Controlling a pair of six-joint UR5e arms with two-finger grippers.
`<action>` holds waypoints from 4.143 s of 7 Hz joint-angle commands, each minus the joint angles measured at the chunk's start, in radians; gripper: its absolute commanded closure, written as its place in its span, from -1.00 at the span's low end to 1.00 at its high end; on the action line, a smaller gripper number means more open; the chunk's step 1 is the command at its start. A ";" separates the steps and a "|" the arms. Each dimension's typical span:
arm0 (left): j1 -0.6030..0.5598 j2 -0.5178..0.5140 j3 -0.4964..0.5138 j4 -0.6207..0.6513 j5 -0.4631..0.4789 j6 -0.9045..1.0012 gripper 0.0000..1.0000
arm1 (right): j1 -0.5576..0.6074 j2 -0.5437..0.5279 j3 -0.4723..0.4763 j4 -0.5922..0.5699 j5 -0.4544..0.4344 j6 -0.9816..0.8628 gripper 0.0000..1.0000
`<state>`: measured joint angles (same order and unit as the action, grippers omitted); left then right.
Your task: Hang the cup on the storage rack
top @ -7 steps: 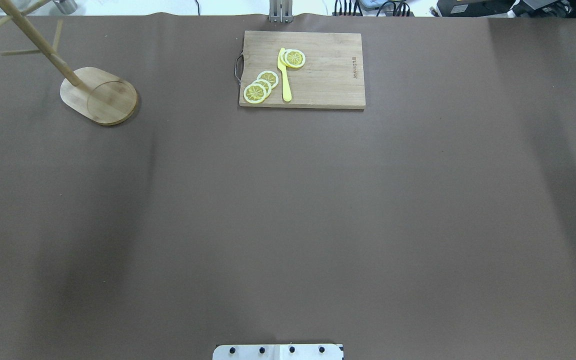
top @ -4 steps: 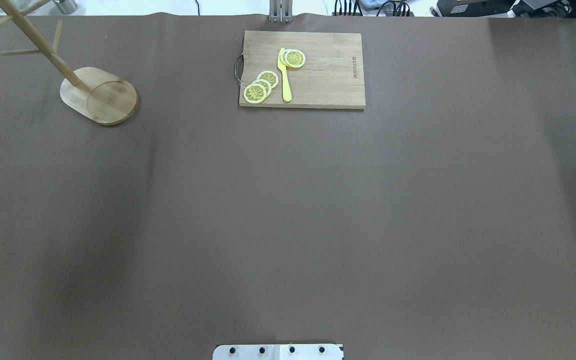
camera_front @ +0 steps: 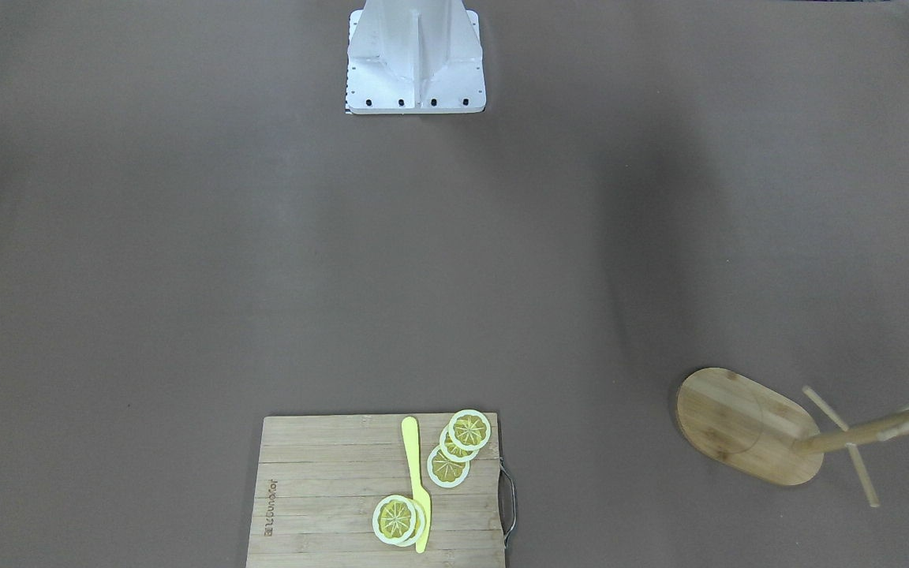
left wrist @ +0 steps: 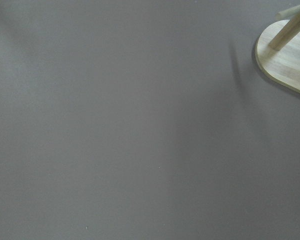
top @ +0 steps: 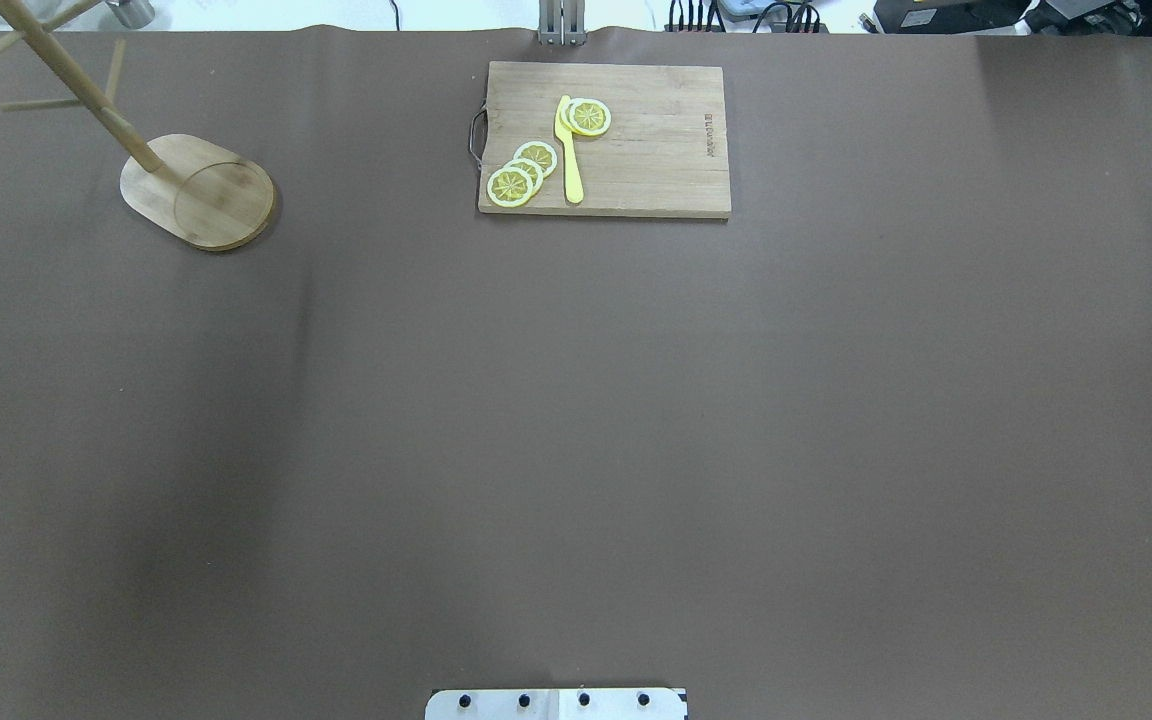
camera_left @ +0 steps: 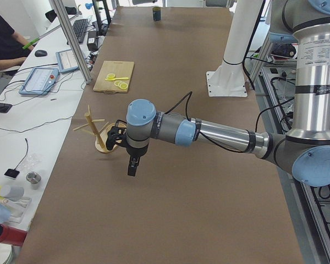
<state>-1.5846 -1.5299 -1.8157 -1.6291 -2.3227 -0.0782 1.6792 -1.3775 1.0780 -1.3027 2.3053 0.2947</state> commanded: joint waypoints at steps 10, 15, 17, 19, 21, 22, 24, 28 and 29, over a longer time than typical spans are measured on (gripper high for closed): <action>0.003 -0.012 0.009 0.000 -0.003 0.000 -0.97 | -0.033 -0.006 -0.113 0.071 0.013 0.049 -1.00; 0.002 -0.012 0.010 0.000 -0.003 -0.002 -0.97 | -0.056 -0.002 -0.180 0.156 0.011 0.049 -0.97; 0.002 -0.012 0.010 0.000 -0.003 -0.002 -0.97 | -0.056 -0.002 -0.181 0.158 0.013 0.049 -0.97; 0.002 -0.012 0.012 0.000 -0.003 -0.002 -0.97 | -0.056 -0.002 -0.178 0.158 0.013 0.049 0.52; 0.003 -0.013 0.015 0.000 -0.001 -0.002 -0.97 | -0.058 -0.003 -0.164 0.158 0.009 0.046 1.00; 0.003 -0.015 0.015 0.000 -0.001 -0.002 -0.97 | -0.056 0.001 -0.126 0.152 0.028 0.043 1.00; 0.003 -0.015 0.024 -0.002 0.000 -0.002 -0.97 | 0.080 0.046 -0.087 0.134 0.172 0.031 1.00; 0.003 -0.015 0.039 -0.003 -0.007 -0.002 -0.97 | -0.083 0.167 0.217 0.108 0.203 0.032 1.00; 0.003 -0.015 0.047 -0.003 -0.007 -0.002 -0.97 | -0.183 0.213 0.343 0.033 0.186 0.035 1.00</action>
<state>-1.5817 -1.5441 -1.7773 -1.6318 -2.3287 -0.0797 1.6086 -1.2065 1.2834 -1.2063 2.5018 0.3272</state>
